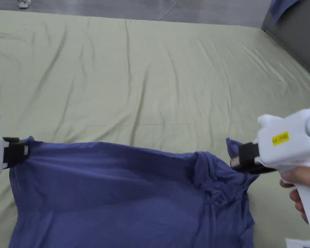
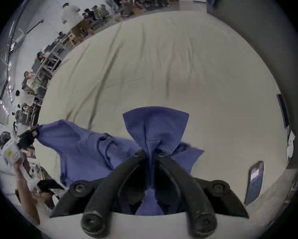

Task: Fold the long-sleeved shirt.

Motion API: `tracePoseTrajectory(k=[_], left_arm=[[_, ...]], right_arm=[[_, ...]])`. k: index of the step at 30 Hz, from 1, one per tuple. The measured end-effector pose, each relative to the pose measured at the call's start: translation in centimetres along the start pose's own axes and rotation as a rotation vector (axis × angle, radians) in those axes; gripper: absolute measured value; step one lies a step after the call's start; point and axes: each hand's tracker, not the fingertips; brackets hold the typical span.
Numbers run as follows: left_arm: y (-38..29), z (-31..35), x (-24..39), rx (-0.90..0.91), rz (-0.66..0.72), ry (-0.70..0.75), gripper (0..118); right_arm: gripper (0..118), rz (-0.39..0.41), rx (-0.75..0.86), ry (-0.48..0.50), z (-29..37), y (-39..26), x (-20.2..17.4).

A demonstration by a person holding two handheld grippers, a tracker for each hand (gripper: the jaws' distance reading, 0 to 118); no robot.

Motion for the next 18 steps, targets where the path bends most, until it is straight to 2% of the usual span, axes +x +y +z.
tracePoseTrajectory(k=[3,6,9,13,15,16,18], left_arm=[[-3.5,2.2,-0.3,-0.054,-0.023,0.015,0],[-8.2,3.5,-0.7,-0.136,0.024,0.017,0],[-12.5,3.6,-1.8,-0.21,0.102,0.006,0],[-16.1,1.5,-3.1,-0.301,0.162,0.043,2],[-17.1,-0.2,-3.7,-0.334,0.211,0.072,7],[-17.6,-1.2,-4.0,-0.348,0.228,0.085,26],[-17.9,-1.5,-4.1,-0.278,0.247,0.102,65]], right_arm=[[4,-0.014,-0.021,0.029,1.2,-5.1,0.3],[4,-0.03,-0.041,0.026,0.9,-9.6,0.1],[4,-0.029,-0.071,-0.012,-1.0,-12.6,-0.2],[4,-0.067,-0.208,-0.085,-5.4,-15.5,-0.6],[4,-0.096,-0.168,-0.099,-7.2,-16.1,-0.2],[4,-0.128,-0.133,-0.095,-7.4,-16.1,-0.1],[5,-0.126,-0.153,-0.106,-7.8,-15.5,-0.5]])
